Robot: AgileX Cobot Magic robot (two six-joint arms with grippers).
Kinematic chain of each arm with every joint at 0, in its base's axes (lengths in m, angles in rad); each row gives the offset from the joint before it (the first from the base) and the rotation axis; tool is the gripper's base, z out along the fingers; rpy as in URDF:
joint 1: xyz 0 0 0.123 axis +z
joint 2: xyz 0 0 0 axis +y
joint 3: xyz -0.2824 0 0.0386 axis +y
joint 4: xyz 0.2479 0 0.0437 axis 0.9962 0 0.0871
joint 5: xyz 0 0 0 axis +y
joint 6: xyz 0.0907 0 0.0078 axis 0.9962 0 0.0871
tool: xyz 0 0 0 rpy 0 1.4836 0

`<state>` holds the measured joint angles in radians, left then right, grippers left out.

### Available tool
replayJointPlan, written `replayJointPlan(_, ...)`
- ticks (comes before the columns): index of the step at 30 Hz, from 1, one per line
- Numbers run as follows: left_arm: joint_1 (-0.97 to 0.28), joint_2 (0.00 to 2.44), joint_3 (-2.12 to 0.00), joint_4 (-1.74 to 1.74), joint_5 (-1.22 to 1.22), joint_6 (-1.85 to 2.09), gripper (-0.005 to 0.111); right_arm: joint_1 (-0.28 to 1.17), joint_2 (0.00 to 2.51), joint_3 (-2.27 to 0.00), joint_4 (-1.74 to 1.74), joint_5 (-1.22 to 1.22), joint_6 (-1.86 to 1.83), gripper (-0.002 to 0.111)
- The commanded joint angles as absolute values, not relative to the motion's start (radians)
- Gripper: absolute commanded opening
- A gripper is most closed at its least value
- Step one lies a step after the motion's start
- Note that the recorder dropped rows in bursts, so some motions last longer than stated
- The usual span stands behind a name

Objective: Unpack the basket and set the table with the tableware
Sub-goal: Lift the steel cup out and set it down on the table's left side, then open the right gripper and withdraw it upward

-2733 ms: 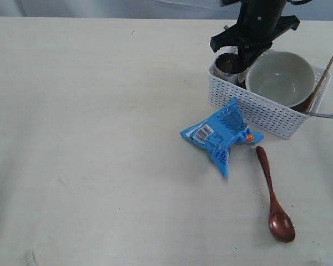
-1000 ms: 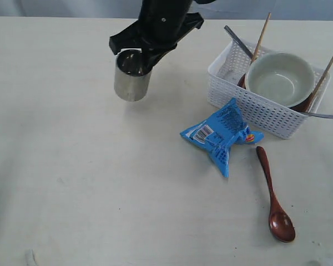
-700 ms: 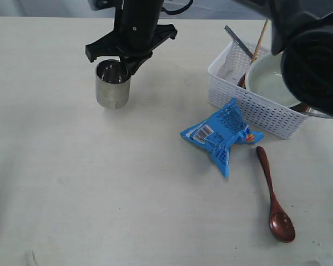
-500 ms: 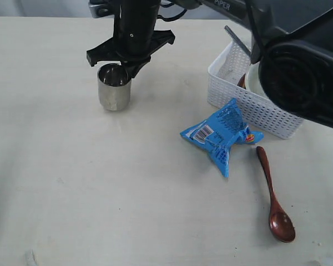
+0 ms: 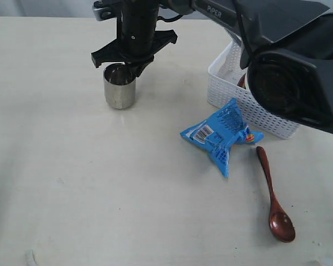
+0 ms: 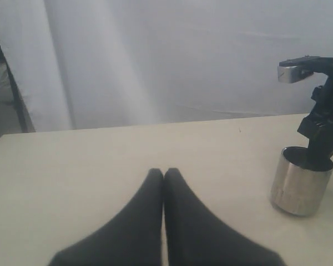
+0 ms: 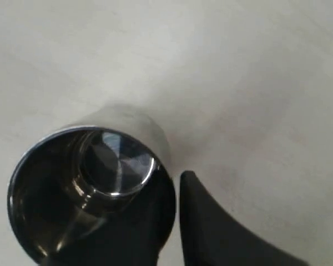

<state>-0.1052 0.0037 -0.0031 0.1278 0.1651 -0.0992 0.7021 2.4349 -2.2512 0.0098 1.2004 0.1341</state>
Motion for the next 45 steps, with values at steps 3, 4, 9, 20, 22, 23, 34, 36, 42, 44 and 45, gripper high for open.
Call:
replayJointPlan(3, -0.102, 0.0, 0.0, 0.127, 0.165, -0.106, 0.0, 0.7, 2.438, -2.309, 0.0, 1.212, 0.141, 0.049)
replayJointPlan(4, -0.102, 0.0, 0.0, 0.127, 0.165, -0.106, 0.0, 0.7, 2.438, -2.323, 0.0, 1.213, 0.141, 0.054)
replayJointPlan(9, -0.102, 0.0, 0.0, 0.127, 0.165, -0.106, 0.0, 0.7, 2.426, -2.4, 0.018, 1.221, 0.144, 0.056)
replayJointPlan(20, -0.102, 0.0, 0.0, 0.127, 0.165, -0.106, 0.0, 0.7, 2.229, -2.349, -0.049, 1.221, 0.154, 0.0)
replayJointPlan(22, -0.102, 0.0, 0.0, 0.127, 0.165, -0.106, 0.0, 0.7, 2.188, -2.297, -0.088, 1.221, 0.161, 0.0)
replayJointPlan(23, -0.102, 0.0, 0.0, 0.127, 0.165, -0.106, 0.0, 0.7, 2.165, -2.264, -0.108, 1.221, 0.161, 0.0)
replayJointPlan(34, -0.102, 0.0, 0.0, 0.127, 0.165, -0.106, 0.0, 0.604, 1.722, -1.683, -0.139, 1.027, 0.202, -0.001)
replayJointPlan(36, -0.102, 0.0, 0.0, 0.127, 0.165, -0.106, 0.0, 0.548, 1.599, -1.523, -0.139, 0.957, 0.21, -0.001)
replayJointPlan(42, -0.102, 0.0, 0.0, 0.127, 0.165, -0.106, 0.0, 0.349, 1.217, -1.061, -0.135, 0.802, 0.159, -0.001)
replayJointPlan(44, -0.102, 0.0, 0.0, 0.127, 0.165, -0.106, 0.0, 0.274, 1.104, -0.935, -0.138, 0.758, 0.13, -0.001)
replayJointPlan(45, -0.102, 0.0, 0.0, 0.127, 0.165, -0.106, 0.0, 0.247, 1.064, -0.885, -0.141, 0.742, 0.126, -0.001)
